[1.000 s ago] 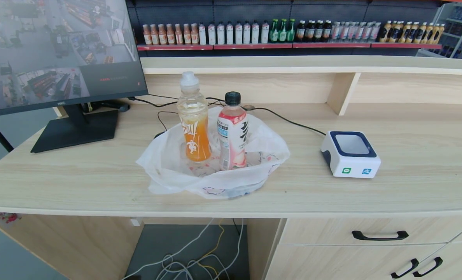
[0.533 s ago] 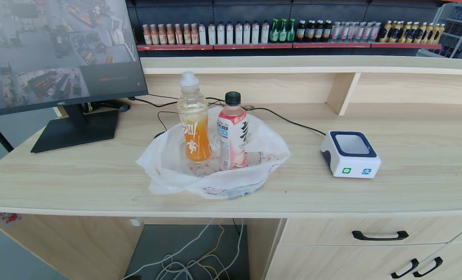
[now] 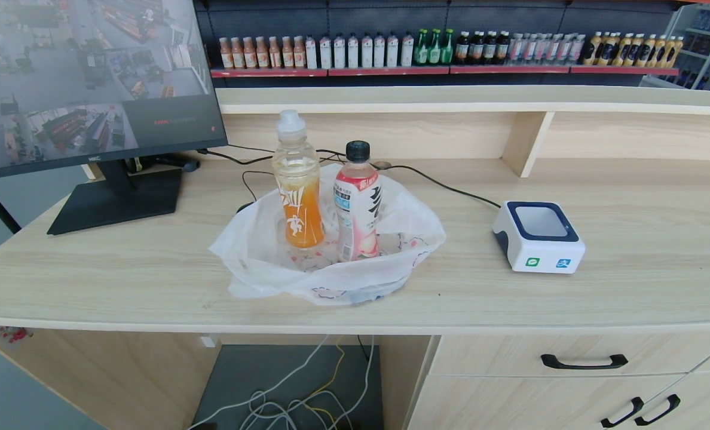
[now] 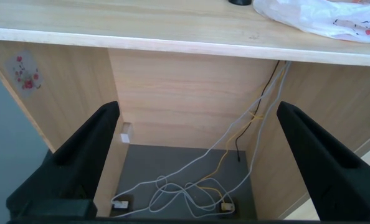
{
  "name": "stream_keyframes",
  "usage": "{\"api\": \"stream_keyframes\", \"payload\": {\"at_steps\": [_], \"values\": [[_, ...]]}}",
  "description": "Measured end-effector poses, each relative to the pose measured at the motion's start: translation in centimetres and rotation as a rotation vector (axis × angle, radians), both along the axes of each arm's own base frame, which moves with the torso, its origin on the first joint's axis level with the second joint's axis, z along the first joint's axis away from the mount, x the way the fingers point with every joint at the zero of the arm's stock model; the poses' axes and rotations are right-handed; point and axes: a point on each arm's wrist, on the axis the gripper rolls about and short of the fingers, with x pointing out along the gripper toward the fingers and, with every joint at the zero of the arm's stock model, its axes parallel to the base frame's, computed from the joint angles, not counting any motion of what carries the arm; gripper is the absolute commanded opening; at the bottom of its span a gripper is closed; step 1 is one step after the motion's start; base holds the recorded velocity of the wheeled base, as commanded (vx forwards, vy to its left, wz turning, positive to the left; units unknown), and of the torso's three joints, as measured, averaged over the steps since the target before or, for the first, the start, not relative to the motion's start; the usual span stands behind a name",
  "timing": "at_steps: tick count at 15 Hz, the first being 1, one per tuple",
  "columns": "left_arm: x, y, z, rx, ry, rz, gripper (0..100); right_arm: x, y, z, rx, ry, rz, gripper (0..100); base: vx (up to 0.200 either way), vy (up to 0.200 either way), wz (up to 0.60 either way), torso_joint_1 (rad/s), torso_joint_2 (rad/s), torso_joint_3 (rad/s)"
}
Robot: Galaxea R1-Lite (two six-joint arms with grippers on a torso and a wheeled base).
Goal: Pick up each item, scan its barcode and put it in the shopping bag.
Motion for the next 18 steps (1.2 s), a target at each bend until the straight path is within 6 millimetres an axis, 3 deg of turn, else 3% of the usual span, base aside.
{"api": "stream_keyframes", "payload": {"at_steps": [7, 18], "values": [[0.00, 0.00, -0.02, -0.001, 0.002, -0.001, 100, 0.00, 0.00, 0.00, 0.001, 0.000, 0.000, 100, 0.000, 0.000, 0.00, 0.000, 0.00, 0.000], [0.00, 0.00, -0.02, -0.004, 0.002, 0.000, 100, 0.00, 0.00, 0.00, 0.001, 0.000, 0.000, 100, 0.000, -0.200, 0.00, 0.002, 0.00, 0.000]]}}
